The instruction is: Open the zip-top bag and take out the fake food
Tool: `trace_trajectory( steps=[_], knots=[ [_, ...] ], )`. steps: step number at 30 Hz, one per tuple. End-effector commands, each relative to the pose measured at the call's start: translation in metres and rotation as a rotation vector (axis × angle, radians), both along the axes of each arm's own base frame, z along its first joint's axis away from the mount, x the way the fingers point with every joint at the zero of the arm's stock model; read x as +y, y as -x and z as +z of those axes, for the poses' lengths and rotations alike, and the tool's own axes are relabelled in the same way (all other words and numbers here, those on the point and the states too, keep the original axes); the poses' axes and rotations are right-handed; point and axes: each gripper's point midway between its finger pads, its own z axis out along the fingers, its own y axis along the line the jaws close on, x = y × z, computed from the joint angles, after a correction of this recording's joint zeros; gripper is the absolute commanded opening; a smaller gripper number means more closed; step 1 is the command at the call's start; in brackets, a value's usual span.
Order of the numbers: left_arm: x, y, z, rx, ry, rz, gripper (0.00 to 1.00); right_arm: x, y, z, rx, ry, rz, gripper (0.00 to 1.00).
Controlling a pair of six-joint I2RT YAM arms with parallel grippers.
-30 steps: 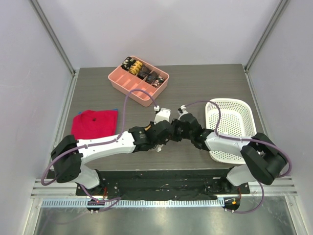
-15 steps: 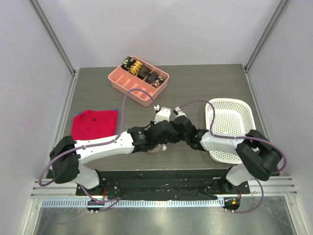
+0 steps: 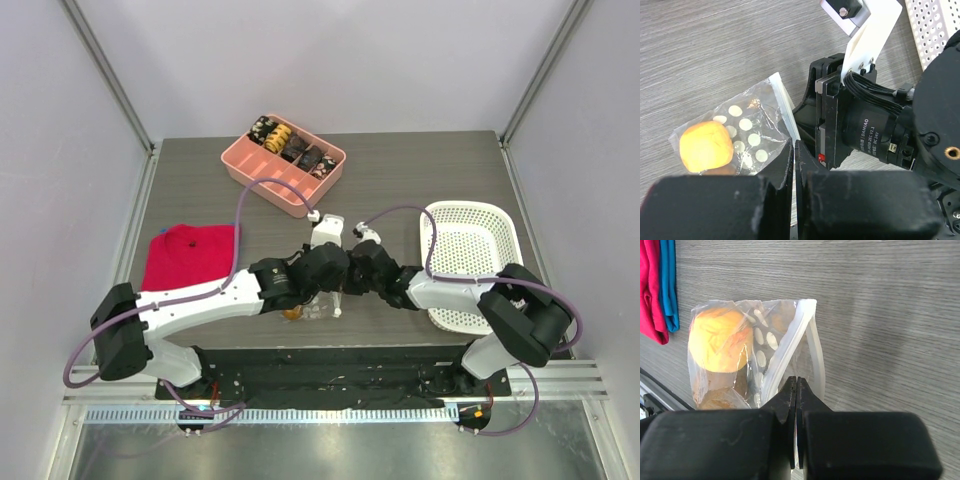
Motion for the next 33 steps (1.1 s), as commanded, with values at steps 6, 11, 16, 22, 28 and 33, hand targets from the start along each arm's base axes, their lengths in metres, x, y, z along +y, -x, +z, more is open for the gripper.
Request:
trace_trajectory(
  steps=[6, 11, 16, 22, 28, 33],
  knots=[
    [0.021, -0.005, 0.02, -0.035, 0.028, 0.096, 0.0, 0.022, 0.005, 0.02, -0.058, -0.137, 0.083, 0.01],
    [0.079, -0.024, -0.001, 0.054, 0.003, 0.322, 0.02, 0.032, 0.008, 0.024, -0.098, -0.25, 0.117, 0.01],
    [0.13, -0.044, -0.041, 0.13, -0.031, 0.491, 0.0, 0.037, 0.008, 0.02, -0.116, -0.262, 0.151, 0.02],
    [0.148, -0.05, -0.076, 0.176, -0.142, 0.548, 0.0, 0.042, 0.01, 0.017, -0.099, -0.273, 0.174, 0.03],
    [0.149, -0.042, -0.102, 0.24, -0.186, 0.56, 0.0, 0.05, 0.016, 0.022, -0.089, -0.309, 0.225, 0.08],
    [0.145, -0.033, -0.118, 0.27, -0.154, 0.541, 0.0, 0.059, 0.024, 0.017, -0.049, -0.365, 0.268, 0.17]
  ],
)
